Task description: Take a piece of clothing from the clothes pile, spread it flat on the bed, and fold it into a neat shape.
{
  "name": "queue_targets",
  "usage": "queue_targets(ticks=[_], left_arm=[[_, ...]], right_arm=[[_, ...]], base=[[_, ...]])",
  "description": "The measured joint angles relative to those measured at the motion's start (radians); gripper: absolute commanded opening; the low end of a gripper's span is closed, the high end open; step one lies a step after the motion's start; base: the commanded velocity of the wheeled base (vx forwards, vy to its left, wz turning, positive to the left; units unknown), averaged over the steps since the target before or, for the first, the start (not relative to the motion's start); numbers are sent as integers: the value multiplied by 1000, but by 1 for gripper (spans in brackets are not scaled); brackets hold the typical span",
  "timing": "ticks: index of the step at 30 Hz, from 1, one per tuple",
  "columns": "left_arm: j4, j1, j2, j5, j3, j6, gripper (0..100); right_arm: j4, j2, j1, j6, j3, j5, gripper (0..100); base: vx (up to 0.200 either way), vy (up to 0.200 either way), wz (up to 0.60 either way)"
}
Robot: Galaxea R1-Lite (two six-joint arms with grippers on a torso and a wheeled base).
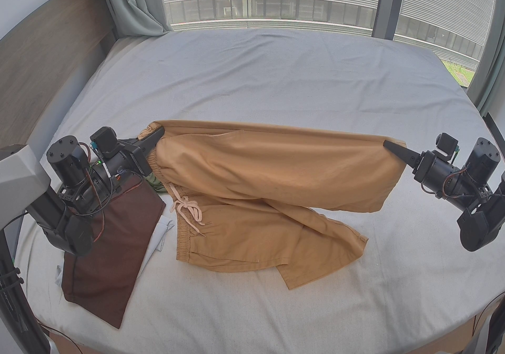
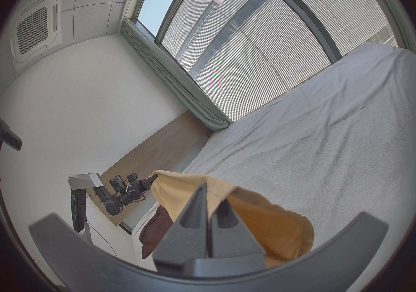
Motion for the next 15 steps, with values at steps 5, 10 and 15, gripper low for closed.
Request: queue_targets(ticks=[5, 10, 15], left_arm=[[0, -2, 10, 1, 4, -1, 0], [0, -5, 34, 3, -5, -12, 0], [0, -11, 55, 8, -8, -81, 0]], right_arm=[[0, 9, 5, -5, -35, -12, 0], [1, 49, 8, -6, -91, -31, 0], [2, 90, 6, -6, -140, -35, 0]], base=[[0, 0, 0], [0, 0, 0], [0, 0, 0]])
